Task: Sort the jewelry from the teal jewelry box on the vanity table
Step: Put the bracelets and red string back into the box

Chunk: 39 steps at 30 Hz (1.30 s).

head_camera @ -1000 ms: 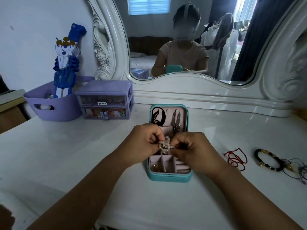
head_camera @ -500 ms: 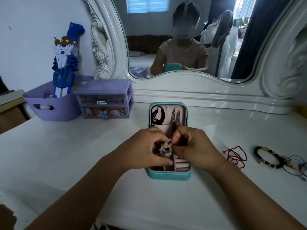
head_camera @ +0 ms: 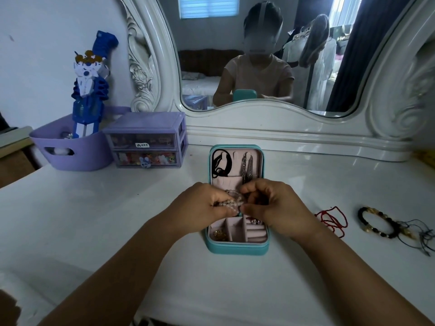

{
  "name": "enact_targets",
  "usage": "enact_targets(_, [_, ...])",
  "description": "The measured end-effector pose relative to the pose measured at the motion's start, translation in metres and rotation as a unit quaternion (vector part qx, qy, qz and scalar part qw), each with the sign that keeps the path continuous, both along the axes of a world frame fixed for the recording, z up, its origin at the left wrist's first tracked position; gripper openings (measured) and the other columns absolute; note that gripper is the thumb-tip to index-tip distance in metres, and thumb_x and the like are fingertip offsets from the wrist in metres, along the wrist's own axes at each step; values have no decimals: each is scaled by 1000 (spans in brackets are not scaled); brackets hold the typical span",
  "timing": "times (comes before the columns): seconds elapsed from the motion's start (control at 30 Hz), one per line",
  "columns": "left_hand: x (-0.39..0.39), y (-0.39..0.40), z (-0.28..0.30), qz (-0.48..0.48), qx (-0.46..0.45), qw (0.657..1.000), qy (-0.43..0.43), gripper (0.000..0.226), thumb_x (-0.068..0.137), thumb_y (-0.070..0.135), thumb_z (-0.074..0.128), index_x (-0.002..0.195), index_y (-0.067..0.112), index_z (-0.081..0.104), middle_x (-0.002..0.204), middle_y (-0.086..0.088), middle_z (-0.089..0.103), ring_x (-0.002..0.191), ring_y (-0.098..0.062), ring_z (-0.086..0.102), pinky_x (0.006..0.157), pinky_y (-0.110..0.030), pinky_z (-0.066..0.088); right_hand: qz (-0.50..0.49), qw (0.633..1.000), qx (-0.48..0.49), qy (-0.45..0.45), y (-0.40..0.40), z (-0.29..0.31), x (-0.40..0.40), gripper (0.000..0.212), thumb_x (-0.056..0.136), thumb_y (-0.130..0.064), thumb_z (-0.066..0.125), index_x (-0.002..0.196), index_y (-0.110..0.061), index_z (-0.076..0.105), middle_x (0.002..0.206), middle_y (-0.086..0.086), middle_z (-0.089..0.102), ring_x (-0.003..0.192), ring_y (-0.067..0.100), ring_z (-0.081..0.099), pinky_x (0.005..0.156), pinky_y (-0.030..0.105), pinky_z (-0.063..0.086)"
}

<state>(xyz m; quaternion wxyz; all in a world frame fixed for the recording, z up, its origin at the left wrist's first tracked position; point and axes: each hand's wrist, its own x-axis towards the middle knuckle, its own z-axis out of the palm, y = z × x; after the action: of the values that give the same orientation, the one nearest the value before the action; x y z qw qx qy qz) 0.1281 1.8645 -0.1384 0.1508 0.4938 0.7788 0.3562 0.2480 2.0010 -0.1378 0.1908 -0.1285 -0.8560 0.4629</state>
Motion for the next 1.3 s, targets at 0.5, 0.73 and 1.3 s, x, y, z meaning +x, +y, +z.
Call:
enact_targets(0.5, [6, 2, 16, 103, 39, 974, -196, 12, 73, -6, 70, 75, 4, 64, 63, -11, 64, 43, -8, 57, 37, -13, 39, -27, 995, -77, 62, 16, 32, 22, 19, 81, 8, 59, 90, -5, 68, 63, -4, 62, 53, 0, 53, 56, 8, 44])
enact_targets(0.73, [11, 19, 15, 86, -50, 992, 78, 7, 67, 8, 71, 64, 14, 71, 64, -4, 65, 70, -24, 64, 69, -29, 49, -63, 998, -7, 30, 20, 35, 44, 14, 80, -5, 65, 84, -16, 72, 64, -9, 66, 54, -4, 55, 54, 6, 43])
enact_targets(1.3, [4, -4, 8, 115, 48, 992, -15, 19, 68, 7, 76, 60, 22, 68, 52, 8, 63, 47, -1, 55, 56, -21, 46, 29, 983, 177, -41, -14, 12, -8, 3, 74, -11, 71, 75, -13, 73, 68, -2, 65, 64, 10, 57, 61, 21, 43])
